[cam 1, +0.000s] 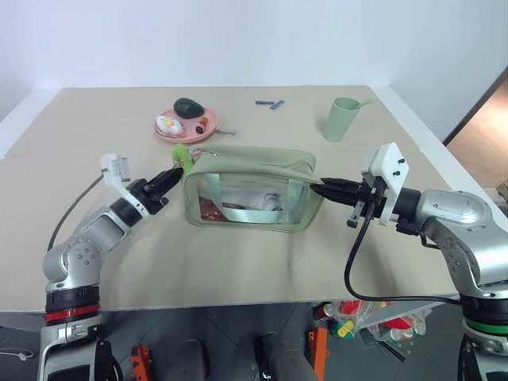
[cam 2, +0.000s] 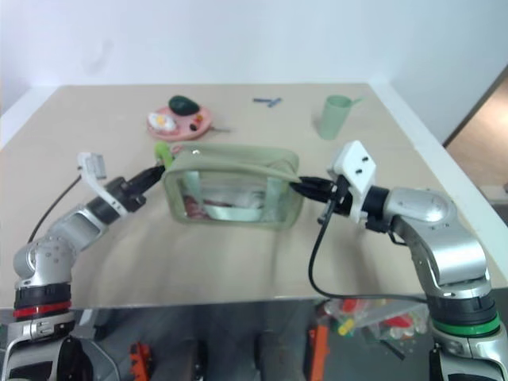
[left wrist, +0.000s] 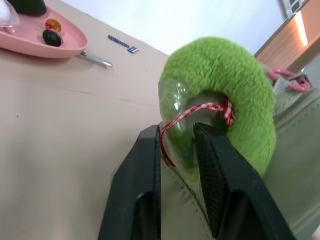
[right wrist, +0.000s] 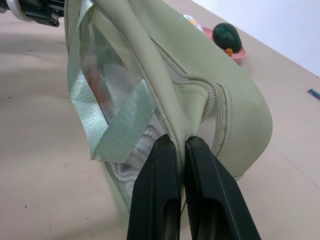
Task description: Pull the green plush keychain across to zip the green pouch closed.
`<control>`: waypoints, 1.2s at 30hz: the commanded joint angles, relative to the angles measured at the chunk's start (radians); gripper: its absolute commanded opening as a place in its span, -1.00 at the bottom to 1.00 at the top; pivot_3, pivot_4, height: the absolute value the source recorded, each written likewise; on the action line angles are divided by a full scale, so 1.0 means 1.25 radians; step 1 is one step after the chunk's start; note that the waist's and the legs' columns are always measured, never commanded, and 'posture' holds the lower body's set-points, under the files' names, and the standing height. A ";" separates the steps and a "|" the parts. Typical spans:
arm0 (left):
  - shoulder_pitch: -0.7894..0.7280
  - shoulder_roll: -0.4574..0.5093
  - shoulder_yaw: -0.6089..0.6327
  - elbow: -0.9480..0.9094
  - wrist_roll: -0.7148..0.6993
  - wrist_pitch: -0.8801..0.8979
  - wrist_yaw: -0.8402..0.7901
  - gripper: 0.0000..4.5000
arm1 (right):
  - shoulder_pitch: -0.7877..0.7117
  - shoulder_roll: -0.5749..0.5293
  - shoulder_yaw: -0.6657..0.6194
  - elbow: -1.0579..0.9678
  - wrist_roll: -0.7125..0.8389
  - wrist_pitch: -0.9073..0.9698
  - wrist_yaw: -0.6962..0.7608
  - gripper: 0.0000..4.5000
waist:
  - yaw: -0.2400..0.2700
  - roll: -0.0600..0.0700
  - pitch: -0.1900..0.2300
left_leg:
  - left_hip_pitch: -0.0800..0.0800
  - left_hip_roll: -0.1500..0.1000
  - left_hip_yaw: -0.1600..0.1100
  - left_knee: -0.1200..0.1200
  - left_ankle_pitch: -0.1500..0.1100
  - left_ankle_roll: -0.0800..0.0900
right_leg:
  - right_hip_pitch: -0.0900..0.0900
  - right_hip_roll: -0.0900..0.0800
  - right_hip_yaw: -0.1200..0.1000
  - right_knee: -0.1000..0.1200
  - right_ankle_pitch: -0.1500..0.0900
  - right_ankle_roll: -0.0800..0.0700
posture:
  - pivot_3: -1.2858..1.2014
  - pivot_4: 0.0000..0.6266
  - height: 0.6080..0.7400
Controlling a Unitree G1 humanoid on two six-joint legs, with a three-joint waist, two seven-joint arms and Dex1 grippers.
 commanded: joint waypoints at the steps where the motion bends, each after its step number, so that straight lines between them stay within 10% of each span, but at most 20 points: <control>1: -0.018 0.006 0.006 -0.004 0.007 -0.020 -0.017 -0.43 | -0.001 -0.017 -0.008 -0.026 -0.002 -0.008 0.001 -1.00 | 0.000 0.000 0.000 | 0.000 0.000 0.000 0.000 0.000 0.000 | 0.000 0.000 0.000 0.000 0.000 0.000 | 0.03 -0.52 1.00; 14: -0.048 -0.008 -0.012 0.041 0.031 -0.040 -0.048 -0.99 | 0.007 -0.025 -0.005 -0.031 -0.004 -0.015 0.003 -1.00 | 0.000 0.000 0.000 | 0.000 0.000 0.000 0.000 0.000 0.000 | 0.000 0.000 0.000 0.000 0.000 0.000 | 0.03 -0.52 1.00; 36: -0.175 0.107 -0.008 -0.158 -0.109 0.103 -0.035 -0.99 | 0.021 -0.034 -0.003 -0.020 -0.008 -0.040 0.016 -1.00 | 0.000 -0.002 0.001 | 0.000 0.000 0.000 0.000 0.000 0.000 | 0.000 0.000 0.000 -0.001 0.000 0.001 | 0.03 -0.52 1.00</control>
